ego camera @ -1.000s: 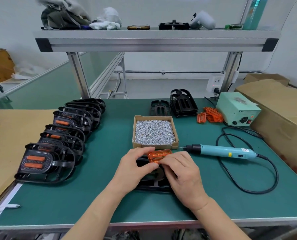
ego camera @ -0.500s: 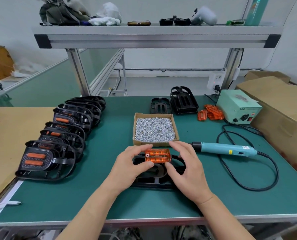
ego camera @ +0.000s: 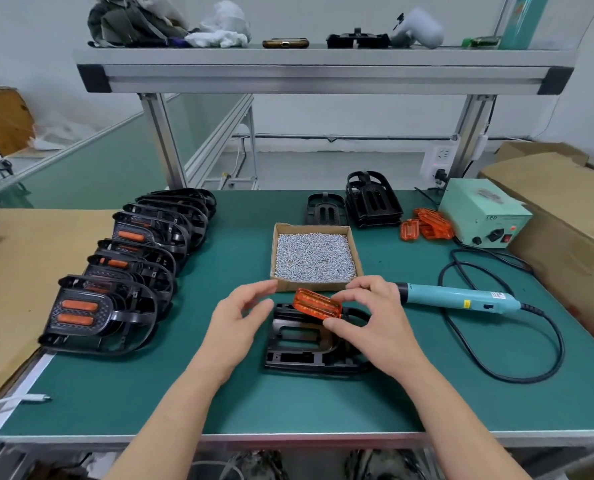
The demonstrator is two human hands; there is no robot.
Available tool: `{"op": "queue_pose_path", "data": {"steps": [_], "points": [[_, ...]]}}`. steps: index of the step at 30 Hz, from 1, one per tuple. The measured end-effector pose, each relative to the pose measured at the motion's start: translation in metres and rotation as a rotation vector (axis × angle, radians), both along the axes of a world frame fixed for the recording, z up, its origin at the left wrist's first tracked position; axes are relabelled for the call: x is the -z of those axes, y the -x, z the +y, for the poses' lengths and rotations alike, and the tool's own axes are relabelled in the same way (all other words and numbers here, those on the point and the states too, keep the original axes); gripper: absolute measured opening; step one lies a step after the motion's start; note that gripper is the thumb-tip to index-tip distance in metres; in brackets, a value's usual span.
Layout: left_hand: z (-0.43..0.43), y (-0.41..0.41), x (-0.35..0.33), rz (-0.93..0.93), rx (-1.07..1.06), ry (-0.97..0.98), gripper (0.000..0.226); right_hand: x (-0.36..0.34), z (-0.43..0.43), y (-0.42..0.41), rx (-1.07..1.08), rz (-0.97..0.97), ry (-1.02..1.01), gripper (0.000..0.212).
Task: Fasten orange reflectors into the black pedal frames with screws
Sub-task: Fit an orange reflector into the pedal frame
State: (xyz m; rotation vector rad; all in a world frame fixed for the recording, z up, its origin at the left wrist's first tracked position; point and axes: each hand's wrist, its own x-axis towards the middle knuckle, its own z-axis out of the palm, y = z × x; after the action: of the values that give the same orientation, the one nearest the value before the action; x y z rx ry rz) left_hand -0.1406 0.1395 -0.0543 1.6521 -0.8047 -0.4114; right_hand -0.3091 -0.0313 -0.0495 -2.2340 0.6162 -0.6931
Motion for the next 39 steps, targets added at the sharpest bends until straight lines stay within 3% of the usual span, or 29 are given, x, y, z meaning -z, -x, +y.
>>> {"op": "queue_pose_path", "data": {"steps": [3, 10, 23, 28, 39], "points": [[0.006, -0.004, 0.012, 0.046, -0.102, 0.004, 0.025, 0.0, 0.004, -0.004, -0.01, 0.051, -0.013, 0.028], [0.006, -0.003, 0.017, 0.064, -0.046, 0.028, 0.022, -0.008, 0.013, -0.011, -0.063, 0.22, -0.01, 0.03], [0.005, -0.003, 0.018, -0.144, -0.035, -0.094, 0.024, -0.017, 0.021, -0.022, -0.106, 0.351, 0.003, 0.034], [0.005, -0.005, 0.02, -0.163, -0.012, -0.101, 0.028, -0.014, 0.02, -0.019, -0.108, 0.323, 0.0, 0.013], [0.004, -0.002, 0.017, -0.302, 0.02, -0.233, 0.026, -0.01, 0.025, -0.025, -0.066, 0.386, 0.119, 0.002]]}}
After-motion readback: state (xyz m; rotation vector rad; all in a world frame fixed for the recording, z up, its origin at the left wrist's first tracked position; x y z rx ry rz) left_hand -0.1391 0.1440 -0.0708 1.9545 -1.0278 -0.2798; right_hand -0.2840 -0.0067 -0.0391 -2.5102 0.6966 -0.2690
